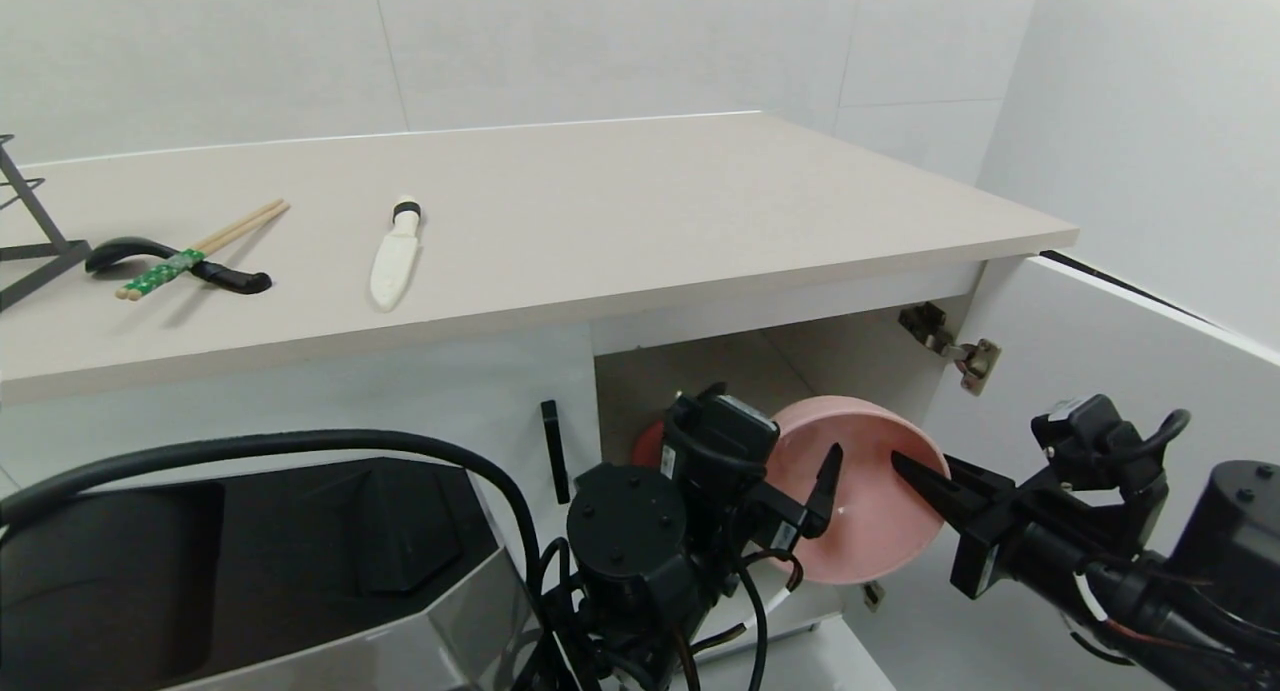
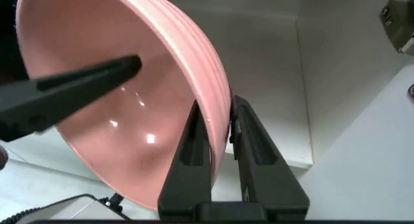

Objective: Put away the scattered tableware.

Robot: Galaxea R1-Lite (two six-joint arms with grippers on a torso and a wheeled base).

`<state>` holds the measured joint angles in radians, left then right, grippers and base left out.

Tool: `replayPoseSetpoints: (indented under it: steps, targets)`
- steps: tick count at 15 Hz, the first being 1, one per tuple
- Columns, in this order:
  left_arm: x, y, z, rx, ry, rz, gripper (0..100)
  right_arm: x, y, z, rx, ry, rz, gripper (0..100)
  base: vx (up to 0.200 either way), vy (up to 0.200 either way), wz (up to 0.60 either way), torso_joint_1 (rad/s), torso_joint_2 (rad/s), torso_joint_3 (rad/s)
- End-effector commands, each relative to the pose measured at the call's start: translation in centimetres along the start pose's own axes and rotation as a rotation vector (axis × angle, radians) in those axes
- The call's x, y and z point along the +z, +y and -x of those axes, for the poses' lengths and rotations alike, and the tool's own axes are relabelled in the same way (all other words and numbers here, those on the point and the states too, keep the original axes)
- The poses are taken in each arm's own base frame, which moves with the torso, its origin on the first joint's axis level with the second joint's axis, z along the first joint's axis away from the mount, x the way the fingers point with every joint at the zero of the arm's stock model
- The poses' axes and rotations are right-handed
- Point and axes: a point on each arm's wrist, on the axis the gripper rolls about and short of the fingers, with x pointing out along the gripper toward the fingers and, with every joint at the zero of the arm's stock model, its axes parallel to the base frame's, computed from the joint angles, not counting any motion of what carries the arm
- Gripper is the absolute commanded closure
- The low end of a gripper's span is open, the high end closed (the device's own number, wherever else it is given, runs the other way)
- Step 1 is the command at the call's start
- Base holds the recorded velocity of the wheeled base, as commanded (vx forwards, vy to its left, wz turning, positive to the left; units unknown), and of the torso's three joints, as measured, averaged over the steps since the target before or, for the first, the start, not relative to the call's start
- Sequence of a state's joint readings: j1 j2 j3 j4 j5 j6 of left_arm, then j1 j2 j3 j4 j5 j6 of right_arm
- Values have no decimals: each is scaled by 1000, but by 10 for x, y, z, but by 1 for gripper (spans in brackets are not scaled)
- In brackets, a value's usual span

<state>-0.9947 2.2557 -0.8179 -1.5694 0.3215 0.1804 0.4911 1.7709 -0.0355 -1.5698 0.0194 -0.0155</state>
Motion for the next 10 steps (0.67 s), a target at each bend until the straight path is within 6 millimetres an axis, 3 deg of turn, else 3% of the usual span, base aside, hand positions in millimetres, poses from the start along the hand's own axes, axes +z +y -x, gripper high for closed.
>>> replayPoseSetpoints:
  steps: [1,4,5,10]
  targets:
    - [6,0,5,-19,-8,6,0,-2,-3,-1,-16,10,-3,100,0,0,0,0,0,0]
    - [15,13,31,-158,13,13,0,-6,-11,-4,-52,30,-10,100,0,0,0,0,0,0]
    - [15,13,31,-158,13,13,0,-6,-11,-4,-52,30,-10,100,0,0,0,0,0,0]
    - [35,49,79,-344,28,41,0,-16,-21,-4,-100,84,-23,100,0,0,0,0,0,0]
